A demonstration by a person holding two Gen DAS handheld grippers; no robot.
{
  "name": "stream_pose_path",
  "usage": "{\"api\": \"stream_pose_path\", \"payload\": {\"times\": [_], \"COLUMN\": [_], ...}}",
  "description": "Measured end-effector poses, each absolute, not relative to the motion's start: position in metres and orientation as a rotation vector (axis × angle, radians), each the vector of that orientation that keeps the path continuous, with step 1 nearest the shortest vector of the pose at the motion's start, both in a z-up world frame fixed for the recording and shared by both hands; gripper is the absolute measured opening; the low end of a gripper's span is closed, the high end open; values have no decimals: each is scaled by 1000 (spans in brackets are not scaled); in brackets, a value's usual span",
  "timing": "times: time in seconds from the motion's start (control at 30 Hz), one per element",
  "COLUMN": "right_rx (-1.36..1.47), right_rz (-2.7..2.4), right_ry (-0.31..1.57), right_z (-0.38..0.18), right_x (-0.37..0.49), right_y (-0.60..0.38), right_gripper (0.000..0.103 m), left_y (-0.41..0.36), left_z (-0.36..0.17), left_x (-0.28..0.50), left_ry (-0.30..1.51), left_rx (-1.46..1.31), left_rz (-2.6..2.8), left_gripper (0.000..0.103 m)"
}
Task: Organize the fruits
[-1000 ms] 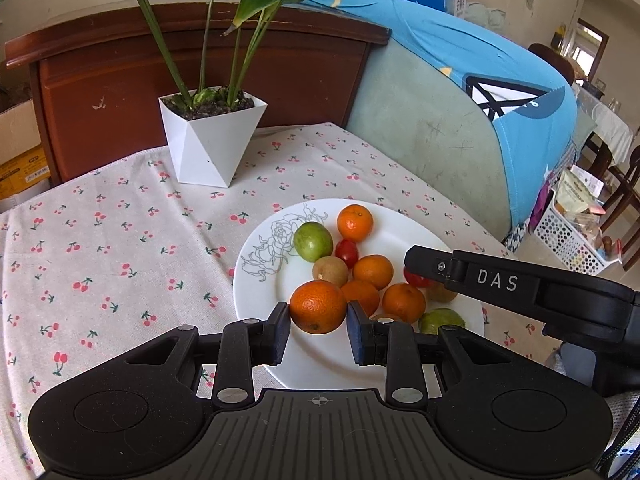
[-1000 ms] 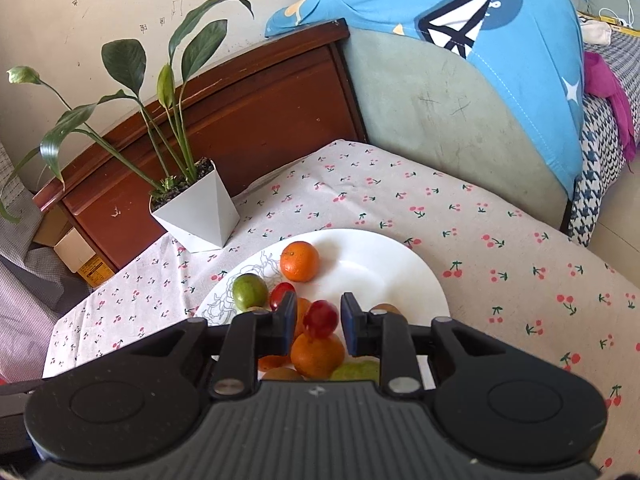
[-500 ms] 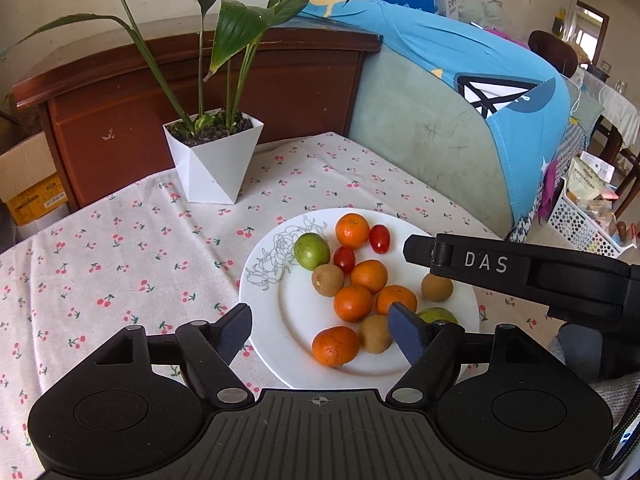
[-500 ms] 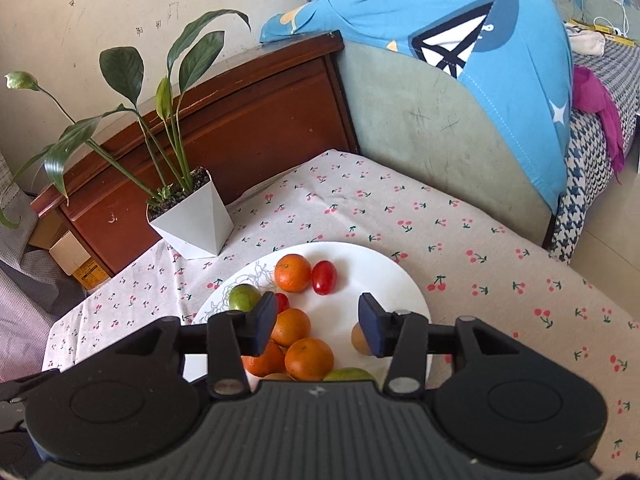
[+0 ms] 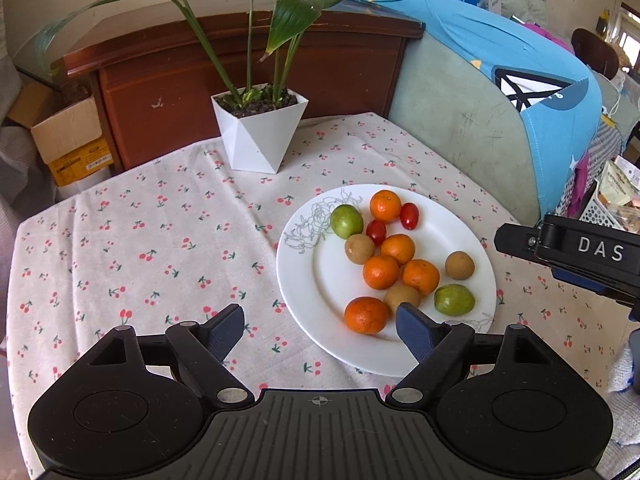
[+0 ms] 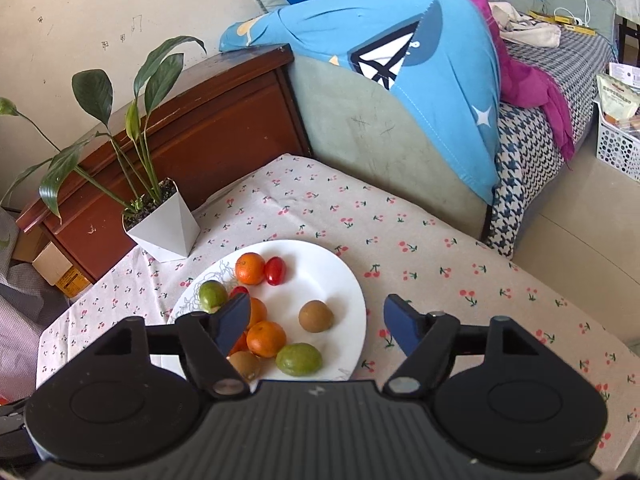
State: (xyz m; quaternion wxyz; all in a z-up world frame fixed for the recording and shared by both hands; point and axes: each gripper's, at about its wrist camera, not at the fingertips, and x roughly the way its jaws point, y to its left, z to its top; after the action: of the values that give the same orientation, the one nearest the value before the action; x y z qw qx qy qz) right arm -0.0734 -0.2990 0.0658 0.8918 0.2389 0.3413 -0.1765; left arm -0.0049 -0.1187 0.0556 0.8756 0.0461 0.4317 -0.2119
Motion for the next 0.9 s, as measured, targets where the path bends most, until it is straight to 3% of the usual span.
{"api": "stream_pose_path", "payload": {"times": [0.47, 0.9], "right_rx": [384, 337], "right_rz": [-415, -438], "right_ry": [792, 854], "right_z": [54, 41], "right_x": [-99, -97], "right_y": [-264, -254], "right_gripper": [84, 85], "left_y": [-107, -104], "left_z": [53, 49], "left_x": [-20, -23], "left_ry": [934, 950], "left_rx": [128, 144], "left_rz": [-368, -329], "left_gripper": [91, 91]}}
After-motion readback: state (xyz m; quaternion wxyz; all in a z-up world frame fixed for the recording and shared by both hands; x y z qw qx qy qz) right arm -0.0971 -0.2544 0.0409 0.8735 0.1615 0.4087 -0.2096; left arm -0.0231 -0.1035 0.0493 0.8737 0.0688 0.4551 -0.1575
